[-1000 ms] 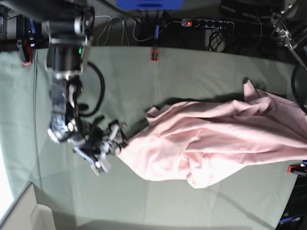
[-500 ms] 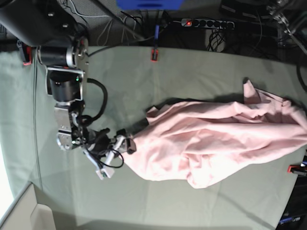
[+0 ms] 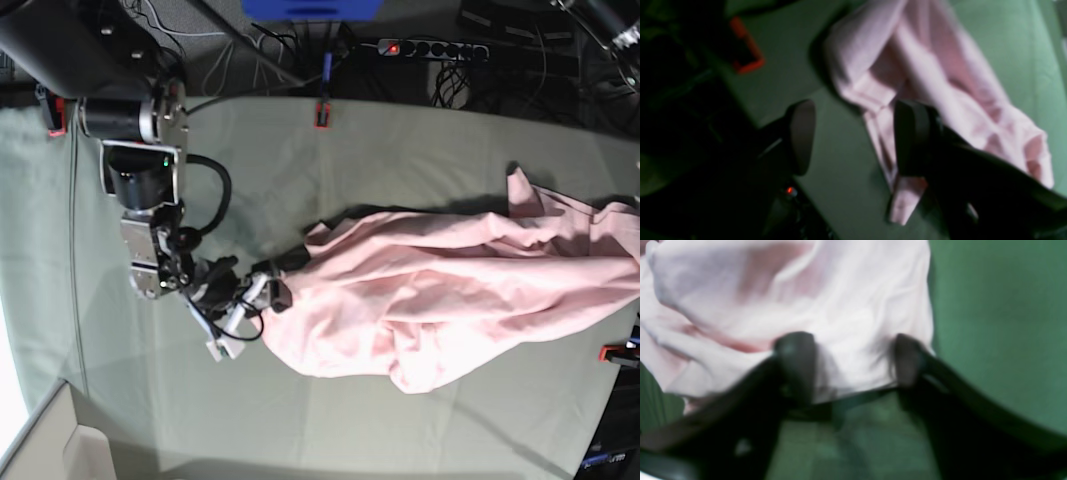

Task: Layout the t-shirt on the table in an organized manner, then fold the t-shirt properly
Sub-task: 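Pull the shirt apart, left gripper dragging its end away from the right, then stretch the shirt lengthwise between both grippers and lay it down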

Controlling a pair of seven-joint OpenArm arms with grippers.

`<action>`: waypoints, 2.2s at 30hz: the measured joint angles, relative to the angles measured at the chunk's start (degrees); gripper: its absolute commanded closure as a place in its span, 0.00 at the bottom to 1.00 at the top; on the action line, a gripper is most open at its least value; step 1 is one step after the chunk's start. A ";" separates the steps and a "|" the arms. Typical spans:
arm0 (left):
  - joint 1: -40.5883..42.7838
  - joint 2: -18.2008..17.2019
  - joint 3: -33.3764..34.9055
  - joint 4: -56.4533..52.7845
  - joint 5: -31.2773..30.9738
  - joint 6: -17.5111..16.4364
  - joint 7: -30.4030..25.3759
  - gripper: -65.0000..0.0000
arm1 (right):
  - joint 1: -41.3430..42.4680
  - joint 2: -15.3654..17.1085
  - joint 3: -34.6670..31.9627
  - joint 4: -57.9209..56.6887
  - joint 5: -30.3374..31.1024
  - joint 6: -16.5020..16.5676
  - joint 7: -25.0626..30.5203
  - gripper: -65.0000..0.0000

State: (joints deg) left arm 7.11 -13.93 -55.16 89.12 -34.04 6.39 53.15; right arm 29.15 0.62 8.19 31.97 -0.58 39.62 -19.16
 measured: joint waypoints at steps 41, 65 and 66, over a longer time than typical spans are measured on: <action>3.91 8.48 25.70 0.00 -0.04 0.66 -0.72 0.44 | -30.12 6.45 18.64 56.02 0.11 0.59 -10.60 1.00; 2.49 7.26 25.51 -9.81 -1.38 -0.50 -2.23 0.49 | -32.85 6.16 26.43 56.26 -0.46 0.61 -11.23 1.00; 2.34 7.28 25.38 -10.12 -1.36 -0.55 -2.38 0.55 | -32.87 6.16 26.53 56.28 -0.44 0.63 -10.99 1.00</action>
State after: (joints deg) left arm 9.45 -6.66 -29.78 79.00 -35.40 5.85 50.76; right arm -3.73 6.79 34.72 88.25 -1.02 40.25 -30.15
